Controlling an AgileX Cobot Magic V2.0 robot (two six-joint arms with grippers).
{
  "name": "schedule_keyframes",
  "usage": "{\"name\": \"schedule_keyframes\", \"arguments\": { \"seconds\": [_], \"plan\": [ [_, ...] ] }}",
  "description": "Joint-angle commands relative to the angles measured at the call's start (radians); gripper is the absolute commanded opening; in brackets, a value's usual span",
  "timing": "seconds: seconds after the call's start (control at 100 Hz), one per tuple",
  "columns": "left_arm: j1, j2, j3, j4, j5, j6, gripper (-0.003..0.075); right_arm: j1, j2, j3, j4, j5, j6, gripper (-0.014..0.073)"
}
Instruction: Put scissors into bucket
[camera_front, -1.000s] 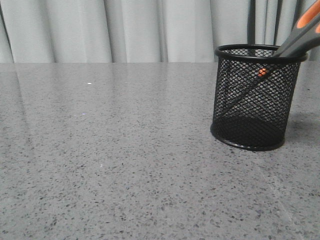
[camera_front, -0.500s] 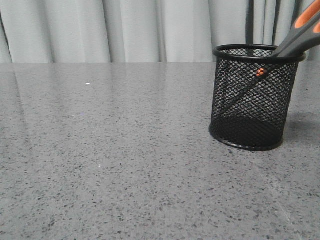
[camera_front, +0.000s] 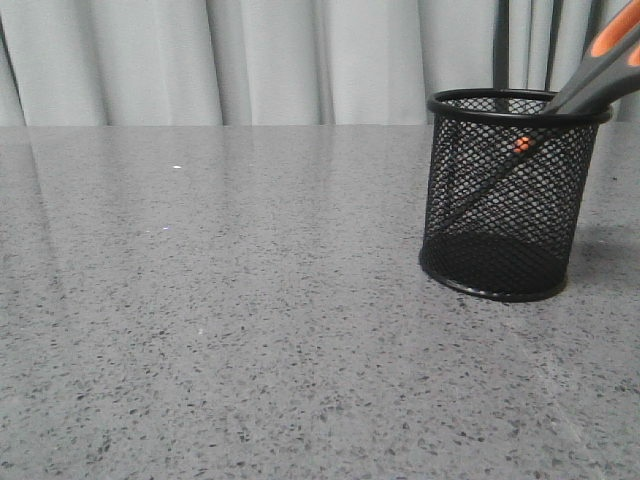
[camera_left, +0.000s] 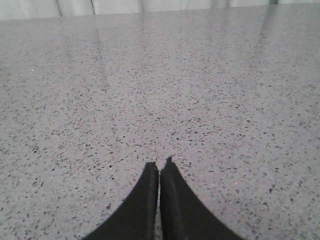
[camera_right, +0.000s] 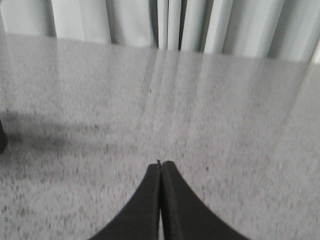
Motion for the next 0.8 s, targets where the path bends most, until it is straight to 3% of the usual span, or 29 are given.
{"name": "schedule_keyframes", "arguments": {
  "seconds": [0.0, 0.1, 0.79],
  "plan": [
    [0.004, -0.029, 0.046, -0.001, -0.055, -0.010, -0.0020, -0.007, 0.001, 0.011, 0.031, -0.003, -0.001, -0.0060],
    [0.004, -0.029, 0.046, -0.001, -0.055, -0.010, -0.0020, -0.007, 0.001, 0.011, 0.083, 0.087, -0.001, -0.0060],
    [0.004, -0.028, 0.046, -0.001, -0.055, -0.010, -0.0020, -0.007, -0.020, 0.011, 0.083, 0.088, -0.001, -0.0060]
  ]
}}
